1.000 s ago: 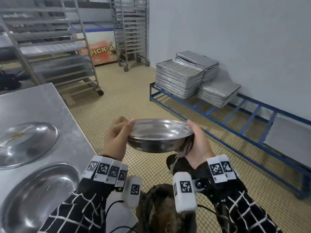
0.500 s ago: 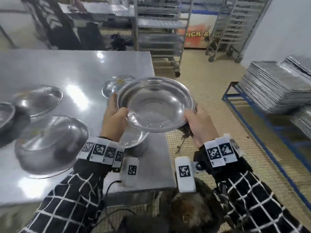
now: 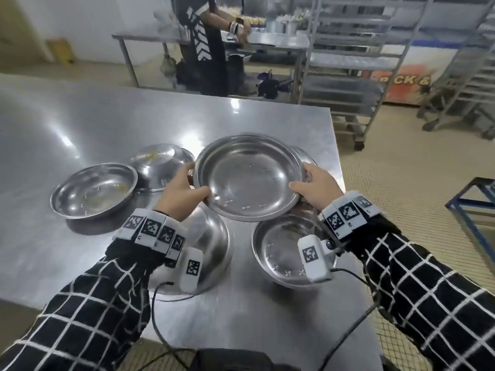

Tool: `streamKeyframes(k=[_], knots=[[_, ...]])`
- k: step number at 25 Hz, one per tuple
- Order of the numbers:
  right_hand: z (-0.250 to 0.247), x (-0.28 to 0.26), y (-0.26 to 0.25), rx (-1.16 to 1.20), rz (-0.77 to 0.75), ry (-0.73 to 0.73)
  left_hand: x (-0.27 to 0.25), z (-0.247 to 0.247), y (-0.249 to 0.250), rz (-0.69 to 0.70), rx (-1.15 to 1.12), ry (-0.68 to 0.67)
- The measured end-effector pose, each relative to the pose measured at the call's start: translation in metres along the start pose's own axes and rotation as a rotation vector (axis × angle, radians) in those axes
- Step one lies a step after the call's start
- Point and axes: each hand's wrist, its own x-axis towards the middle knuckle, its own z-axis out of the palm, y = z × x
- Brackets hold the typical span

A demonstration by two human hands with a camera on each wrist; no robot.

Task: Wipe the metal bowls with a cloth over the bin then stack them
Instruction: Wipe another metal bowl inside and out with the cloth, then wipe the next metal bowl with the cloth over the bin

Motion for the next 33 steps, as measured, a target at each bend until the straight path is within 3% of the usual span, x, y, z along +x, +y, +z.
streamKeyframes(k=[3,7,9,11,15,21,27,33], knots=[[0.033,0.057,-0.014,-0.063,0.008,-0.116,0.057,-0.036,-0.014,-0.020,0.183,-0.106],[0.076,0.127,-0.031,-0.449,0.015,-0.315,0.128,-0.070,-0.030,-0.078,0.280,-0.270],[0.095,0.151,-0.038,-0.693,-0.005,-0.340,0.151,-0.078,-0.038,-0.125,0.346,-0.279],[0.112,0.170,-0.042,-0.782,0.009,-0.340,0.170,-0.080,-0.048,-0.149,0.397,-0.290],[0.141,0.200,-0.038,-0.785,0.106,-0.384,0.195,-0.076,-0.065,-0.164,0.465,-0.381],[0.162,0.219,-0.022,-0.792,0.128,-0.428,0.218,-0.062,-0.084,-0.195,0.617,-0.437],[0.169,0.216,-0.021,-0.816,0.190,-0.423,0.235,-0.065,-0.109,-0.273,0.597,-0.404],[0.162,0.213,-0.037,-0.763,0.140,-0.306,0.213,-0.090,-0.100,-0.215,0.565,-0.342]])
